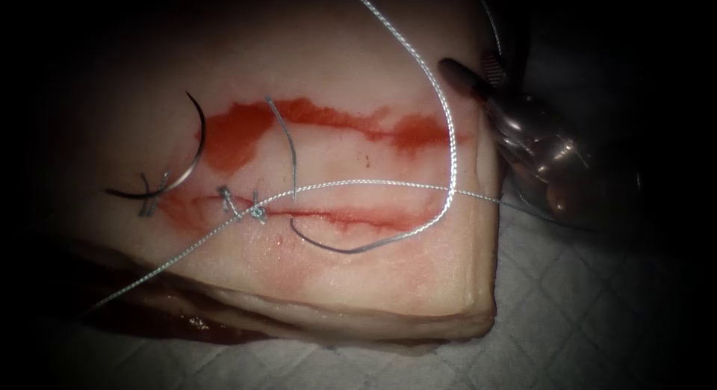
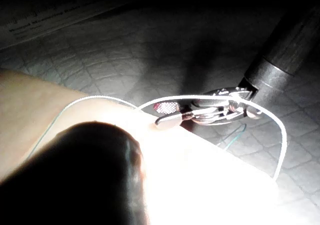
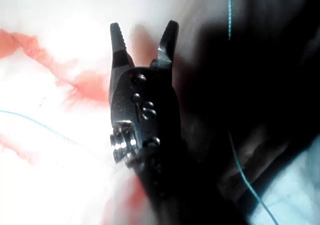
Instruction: Wound Closure
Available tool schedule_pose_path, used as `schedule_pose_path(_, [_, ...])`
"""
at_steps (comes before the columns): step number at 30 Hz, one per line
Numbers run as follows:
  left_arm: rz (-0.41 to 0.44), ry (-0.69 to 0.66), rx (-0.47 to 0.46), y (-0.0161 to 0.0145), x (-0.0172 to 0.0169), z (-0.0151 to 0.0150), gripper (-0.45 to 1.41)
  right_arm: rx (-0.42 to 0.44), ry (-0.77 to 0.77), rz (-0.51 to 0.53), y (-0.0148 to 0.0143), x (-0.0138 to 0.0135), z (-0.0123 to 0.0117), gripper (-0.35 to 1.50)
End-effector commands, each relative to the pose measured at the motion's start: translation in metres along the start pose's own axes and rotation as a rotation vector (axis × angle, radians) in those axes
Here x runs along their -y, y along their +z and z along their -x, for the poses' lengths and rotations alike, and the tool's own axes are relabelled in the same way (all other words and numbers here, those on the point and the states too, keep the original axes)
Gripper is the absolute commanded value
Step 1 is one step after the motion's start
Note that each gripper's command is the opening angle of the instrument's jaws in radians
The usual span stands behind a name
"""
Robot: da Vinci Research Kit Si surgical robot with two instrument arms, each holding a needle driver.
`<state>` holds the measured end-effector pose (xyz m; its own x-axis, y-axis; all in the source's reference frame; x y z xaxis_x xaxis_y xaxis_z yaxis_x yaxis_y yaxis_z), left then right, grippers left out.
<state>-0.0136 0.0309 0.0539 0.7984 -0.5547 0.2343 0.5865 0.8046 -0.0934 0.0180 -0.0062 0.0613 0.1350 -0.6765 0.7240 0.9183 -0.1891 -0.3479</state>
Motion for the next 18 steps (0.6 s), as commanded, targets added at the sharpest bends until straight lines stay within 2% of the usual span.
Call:
schedule_pose_path(1, [0.002,-0.002,0.004,0.0007,0.0001,0.0008,-0.45,0.003,0.002,0.007,0.0006,-0.0007,-0.0003,1.40])
schedule_pose_path(5, [0.005,-0.016,0.013,0.0014,0.0008,0.0017,-0.45,0.035,-0.043,0.106,0.0003,-0.0015,-0.0001,1.36])
schedule_pose_path(8, [-0.010,-0.033,0.034,0.0026,0.0014,0.0023,-0.45,0.078,-0.092,0.231,-0.0006,-0.0031,0.0002,1.35])
schedule_pose_path(11, [-0.016,-0.047,0.055,0.0044,0.0020,0.0025,-0.45,0.128,-0.130,0.426,-0.0022,-0.0047,0.0006,1.35])
schedule_pose_path(13, [-0.016,-0.052,0.070,0.0058,0.0024,0.0023,-0.45,0.162,-0.144,0.578,-0.0035,-0.0054,0.0006,1.16])
schedule_pose_path(14, [-0.012,-0.057,0.072,0.0064,0.0026,0.0021,-0.45,0.177,-0.142,0.620,-0.0040,-0.0056,0.0005,0.96])
schedule_pose_path(15, [-0.008,-0.057,0.079,0.0070,0.0027,0.0020,-0.45,0.184,-0.140,0.659,-0.0043,-0.0057,0.0004,0.93])
schedule_pose_path(18, [-0.019,-0.055,0.079,0.0092,0.0032,0.0015,-0.45,0.193,-0.189,0.772,-0.0043,-0.0065,0.0000,0.99])
